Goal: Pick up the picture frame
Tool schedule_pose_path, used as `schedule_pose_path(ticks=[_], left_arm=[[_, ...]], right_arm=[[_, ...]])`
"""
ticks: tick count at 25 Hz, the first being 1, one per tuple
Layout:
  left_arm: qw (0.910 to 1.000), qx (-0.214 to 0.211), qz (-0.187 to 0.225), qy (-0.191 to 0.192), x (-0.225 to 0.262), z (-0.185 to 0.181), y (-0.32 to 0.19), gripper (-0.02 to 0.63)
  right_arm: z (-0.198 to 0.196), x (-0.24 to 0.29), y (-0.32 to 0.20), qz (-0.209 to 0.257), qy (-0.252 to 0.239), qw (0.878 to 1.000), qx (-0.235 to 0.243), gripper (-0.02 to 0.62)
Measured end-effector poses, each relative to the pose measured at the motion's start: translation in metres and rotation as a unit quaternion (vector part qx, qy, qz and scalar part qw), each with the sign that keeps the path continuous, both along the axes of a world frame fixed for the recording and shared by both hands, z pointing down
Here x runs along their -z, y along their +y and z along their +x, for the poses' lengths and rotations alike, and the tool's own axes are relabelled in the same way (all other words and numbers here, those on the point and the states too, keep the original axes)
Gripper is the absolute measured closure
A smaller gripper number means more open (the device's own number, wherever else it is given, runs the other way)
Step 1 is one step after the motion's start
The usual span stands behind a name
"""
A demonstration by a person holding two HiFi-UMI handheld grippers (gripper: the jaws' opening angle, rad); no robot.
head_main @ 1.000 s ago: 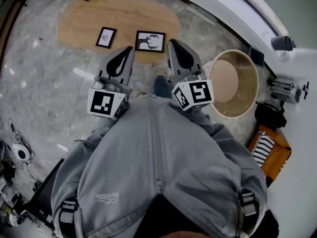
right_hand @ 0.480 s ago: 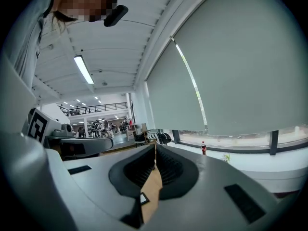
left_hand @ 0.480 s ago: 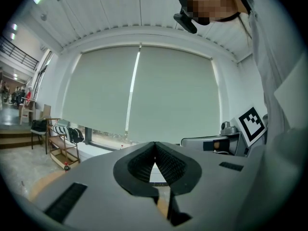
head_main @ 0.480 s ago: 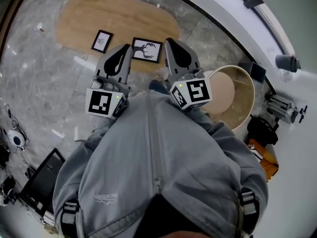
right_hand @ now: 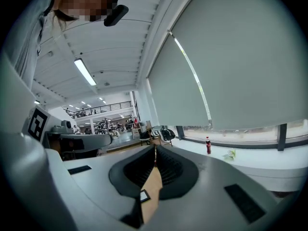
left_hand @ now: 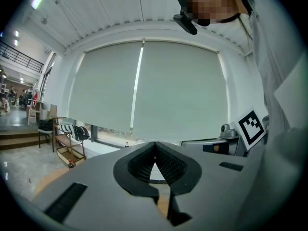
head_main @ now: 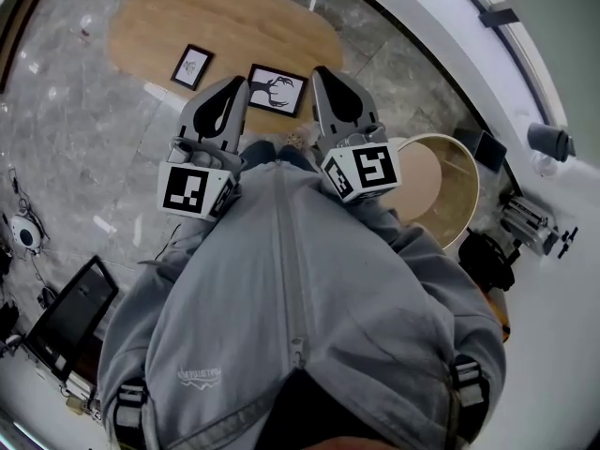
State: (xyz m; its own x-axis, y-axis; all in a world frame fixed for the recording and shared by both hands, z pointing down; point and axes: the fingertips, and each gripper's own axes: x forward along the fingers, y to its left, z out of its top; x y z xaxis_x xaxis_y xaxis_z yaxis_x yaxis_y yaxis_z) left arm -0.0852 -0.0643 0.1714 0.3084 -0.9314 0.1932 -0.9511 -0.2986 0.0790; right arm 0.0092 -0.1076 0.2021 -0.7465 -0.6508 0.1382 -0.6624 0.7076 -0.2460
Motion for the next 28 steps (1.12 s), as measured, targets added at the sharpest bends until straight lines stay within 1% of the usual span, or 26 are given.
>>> schedule_pose_path(ticks=[5, 11, 15, 19, 23, 25, 28], left_arm=[[0.9999, -0.005, -0.013, 0.005, -0.009, -0.001, -0.015, 0.588], [0.9984, -0.044, -0.036, -0.004, -0.031, 0.004, -0.039, 0.588], [0.9974, -0.064, -0.033, 0.006, -0.043, -0.001, -0.055, 0.588], [0.9954, -0.075, -0.059, 0.002, -0.063, -0.011, -0.058, 0.588], [0.9946, -0.086, -0.058, 0.008, -0.083, -0.023, -0.069, 0.588], [0.9937, -0.097, -0.055, 0.007, -0.097, -0.026, -0.076, 0.588], [0.9920, -0.113, -0.052, 0.015, -0.123, -0.029, -0.083, 0.588]], right_arm=[[0.004, -0.012, -0.009, -0.018, 0.002, 1.000, -0.008, 0.561], [0.002, -0.023, -0.022, -0.009, 0.025, 1.000, -0.013, 0.563], [-0.006, -0.037, -0.034, -0.016, 0.033, 0.999, -0.024, 0.563], [-0.015, -0.053, -0.037, -0.028, 0.042, 0.998, -0.029, 0.561], [-0.026, -0.074, -0.044, -0.037, 0.049, 0.998, -0.032, 0.561], [-0.030, -0.088, -0.049, -0.040, 0.053, 0.997, -0.034, 0.563], [-0.034, -0.114, -0.051, -0.040, 0.069, 0.996, -0.032, 0.561]])
